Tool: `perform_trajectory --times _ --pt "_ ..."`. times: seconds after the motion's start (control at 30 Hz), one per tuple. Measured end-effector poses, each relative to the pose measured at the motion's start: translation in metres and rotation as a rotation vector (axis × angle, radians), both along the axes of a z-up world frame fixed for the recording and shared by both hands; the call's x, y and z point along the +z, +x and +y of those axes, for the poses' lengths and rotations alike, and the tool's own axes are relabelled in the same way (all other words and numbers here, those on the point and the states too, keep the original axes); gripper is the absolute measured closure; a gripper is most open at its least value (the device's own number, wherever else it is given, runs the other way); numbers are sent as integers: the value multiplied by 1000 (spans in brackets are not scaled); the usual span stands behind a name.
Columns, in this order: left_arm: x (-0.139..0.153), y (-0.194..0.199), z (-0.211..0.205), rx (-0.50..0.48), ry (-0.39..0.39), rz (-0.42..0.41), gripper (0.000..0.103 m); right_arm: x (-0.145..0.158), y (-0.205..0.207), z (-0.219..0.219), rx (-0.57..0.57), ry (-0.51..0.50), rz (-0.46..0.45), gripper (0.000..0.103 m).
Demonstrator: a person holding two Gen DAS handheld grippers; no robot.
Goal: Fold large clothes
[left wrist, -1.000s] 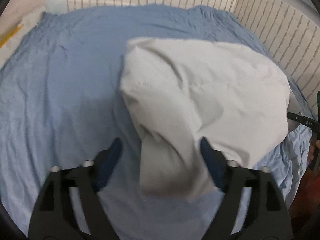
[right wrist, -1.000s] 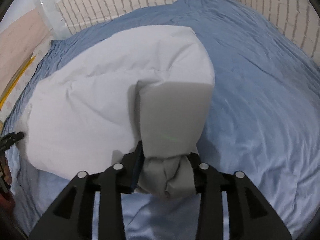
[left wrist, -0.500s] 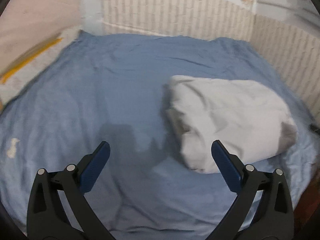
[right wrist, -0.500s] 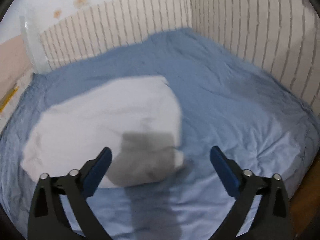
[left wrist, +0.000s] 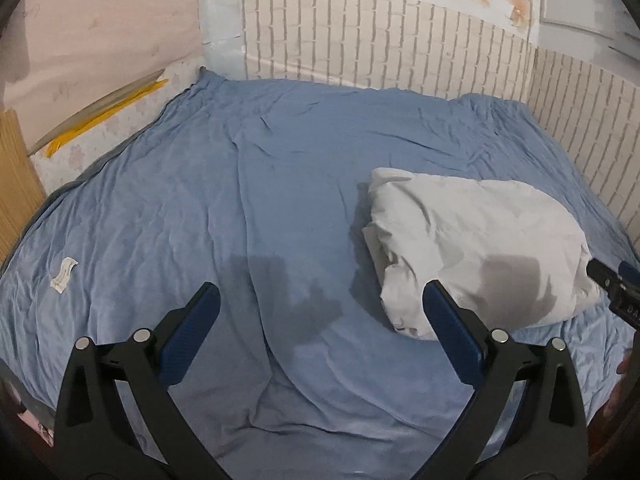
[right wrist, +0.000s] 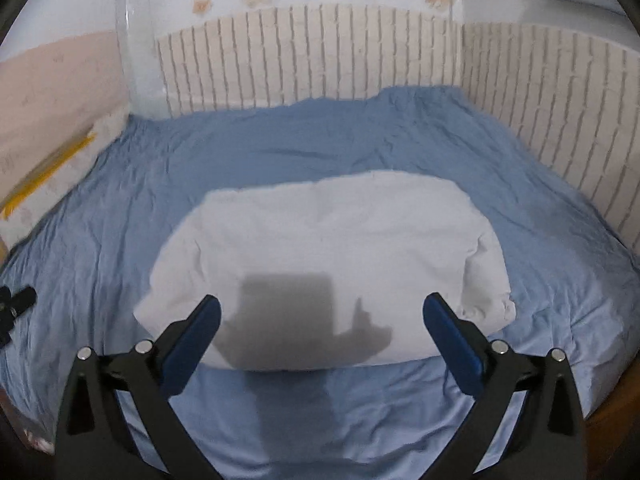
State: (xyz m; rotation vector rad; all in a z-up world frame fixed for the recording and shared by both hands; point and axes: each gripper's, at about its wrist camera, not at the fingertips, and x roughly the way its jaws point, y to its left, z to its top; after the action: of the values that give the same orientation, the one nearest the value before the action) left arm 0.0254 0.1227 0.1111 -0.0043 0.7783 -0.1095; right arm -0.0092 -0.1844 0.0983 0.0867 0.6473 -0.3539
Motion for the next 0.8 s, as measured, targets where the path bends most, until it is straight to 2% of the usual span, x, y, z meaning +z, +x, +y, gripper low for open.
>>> perform_trajectory --times 0.17,0.33,0.47,0.6,0.8 --pt "5 -8 -8 -20 7 -4 3 6 -9 13 -35 -98 -34 2" --pt "9 -13 -16 -2 -32 -25 3 13 -18 14 -14 -64 -51 2" --pt "6 -10 -18 -29 -82 17 3 18 -22 10 -33 -84 -51 2" --pt "13 -15 -23 -29 -50 -18 3 28 -28 5 -58 -65 -79 2" --pt "27 -25 -29 -63 -25 -65 3 32 -27 7 -82 -74 -74 2"
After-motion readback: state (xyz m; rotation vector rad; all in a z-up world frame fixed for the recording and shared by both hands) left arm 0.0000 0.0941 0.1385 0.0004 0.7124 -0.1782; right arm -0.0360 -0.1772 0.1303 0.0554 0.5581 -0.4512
